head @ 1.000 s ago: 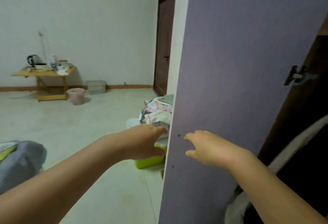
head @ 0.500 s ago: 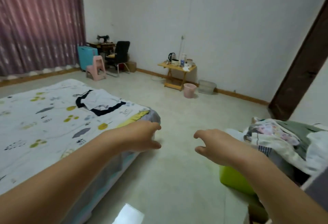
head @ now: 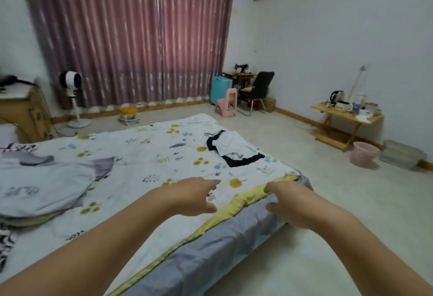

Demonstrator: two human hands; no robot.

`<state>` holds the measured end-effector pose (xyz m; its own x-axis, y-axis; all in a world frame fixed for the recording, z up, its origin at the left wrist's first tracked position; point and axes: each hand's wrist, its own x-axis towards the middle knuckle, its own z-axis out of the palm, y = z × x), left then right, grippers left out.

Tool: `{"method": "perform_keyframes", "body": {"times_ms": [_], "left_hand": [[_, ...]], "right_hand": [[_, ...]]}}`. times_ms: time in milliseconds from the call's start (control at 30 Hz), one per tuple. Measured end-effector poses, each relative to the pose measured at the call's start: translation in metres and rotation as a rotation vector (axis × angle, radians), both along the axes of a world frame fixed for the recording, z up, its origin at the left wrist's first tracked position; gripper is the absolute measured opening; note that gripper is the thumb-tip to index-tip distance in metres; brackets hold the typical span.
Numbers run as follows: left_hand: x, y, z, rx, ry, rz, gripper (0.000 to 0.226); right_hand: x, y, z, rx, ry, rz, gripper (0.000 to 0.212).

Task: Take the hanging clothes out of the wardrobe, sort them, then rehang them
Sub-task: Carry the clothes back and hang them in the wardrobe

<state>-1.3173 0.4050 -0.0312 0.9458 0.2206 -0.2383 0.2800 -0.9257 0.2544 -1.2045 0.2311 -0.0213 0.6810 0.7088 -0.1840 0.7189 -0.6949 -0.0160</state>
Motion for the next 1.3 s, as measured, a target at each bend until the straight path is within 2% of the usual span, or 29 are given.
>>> {"method": "perform_keyframes", "body": {"times_ms": [400, 833, 1300], "left_hand": [[-0.062, 0.159, -0.039, -0.073, 0.039, 0.427, 0.054], [-0.072, 0.282, -0.055, -0.131, -0.018, 0.884, 0.052], [-0.181, 0.389, -0.106, -0.151, -0.091, 1.313, 0.04]], "right_hand": [[0.002, 0.205, -0.022, -0.012, 0.073, 0.4, 0.043], [0.034, 0.414, -0.035, -0.047, 0.069, 0.782, 0.041], [-0.059, 0.594, -0.083, -0.091, 0.068, 1.056, 0.034]]}}
